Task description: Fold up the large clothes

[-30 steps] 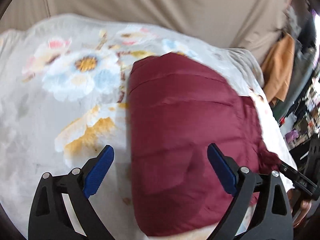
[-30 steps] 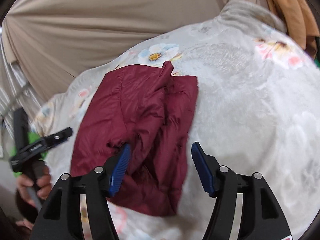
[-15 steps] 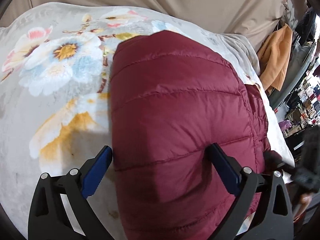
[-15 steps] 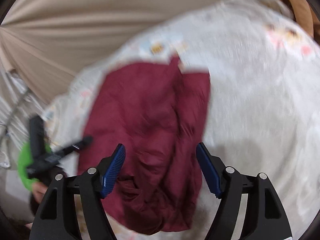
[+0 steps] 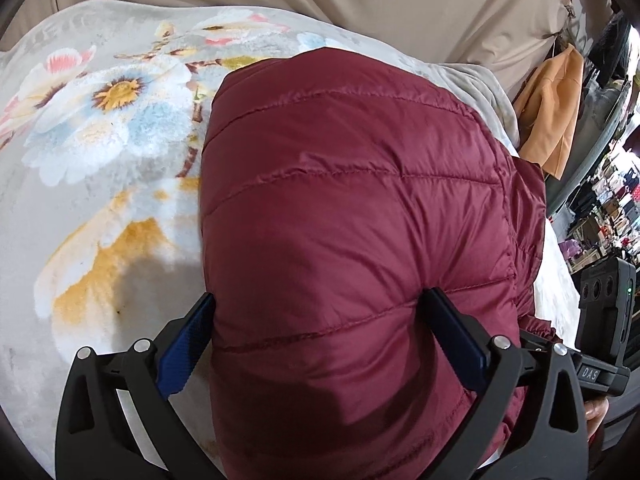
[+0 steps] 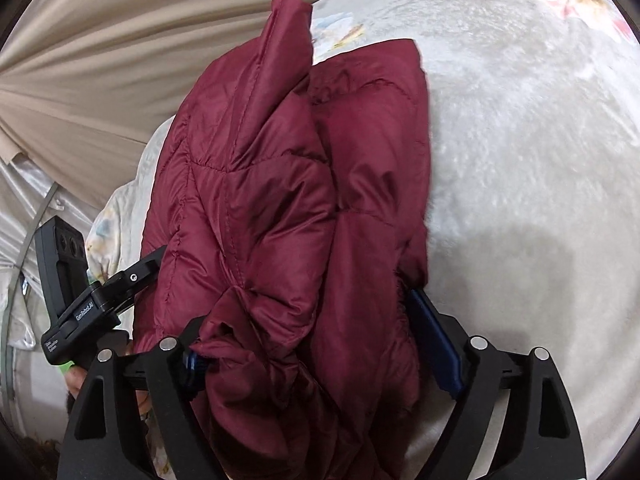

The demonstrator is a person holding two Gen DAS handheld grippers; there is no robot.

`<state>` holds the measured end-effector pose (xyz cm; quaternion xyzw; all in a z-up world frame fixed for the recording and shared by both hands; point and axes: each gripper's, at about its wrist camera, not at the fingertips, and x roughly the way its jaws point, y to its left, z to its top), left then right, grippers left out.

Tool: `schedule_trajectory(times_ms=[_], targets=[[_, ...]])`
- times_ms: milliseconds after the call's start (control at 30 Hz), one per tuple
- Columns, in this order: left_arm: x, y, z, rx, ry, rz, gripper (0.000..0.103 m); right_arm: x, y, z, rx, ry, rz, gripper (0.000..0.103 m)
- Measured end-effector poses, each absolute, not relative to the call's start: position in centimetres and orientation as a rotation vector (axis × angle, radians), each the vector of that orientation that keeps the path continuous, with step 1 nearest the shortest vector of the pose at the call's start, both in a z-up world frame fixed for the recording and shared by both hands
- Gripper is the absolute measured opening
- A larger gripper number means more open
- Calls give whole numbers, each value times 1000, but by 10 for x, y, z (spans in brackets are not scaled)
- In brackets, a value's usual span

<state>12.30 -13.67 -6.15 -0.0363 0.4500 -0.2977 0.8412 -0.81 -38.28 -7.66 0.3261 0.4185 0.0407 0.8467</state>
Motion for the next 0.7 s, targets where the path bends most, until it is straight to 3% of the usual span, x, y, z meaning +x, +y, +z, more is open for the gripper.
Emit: schedule_trajectory(times_ms=[133, 200, 300, 367, 400, 467, 700], targets=[[126, -133, -63, -117, 949, -667, 98, -1, -381, -77, 686, 869, 115, 79], [124, -133, -59, -121, 933, -677, 92, 1, -378, -73, 680, 860, 136, 61], [118, -133, -44, -92, 867, -694, 70, -1, -373, -55, 617, 823, 119, 35], [115, -131, -30, -94, 829, -717, 53, -3, -368, -38, 582, 779, 120, 27], [114, -129, -23, -100, 812, -730, 50, -4, -366, -31, 567, 761, 124, 24], [111, -124, 0, -120, 755, -779, 41, -10, -357, -2, 507, 700, 130, 22], [82, -86, 112, -106, 382, -824, 41, -20, -324, 109, 304, 397, 212, 21]])
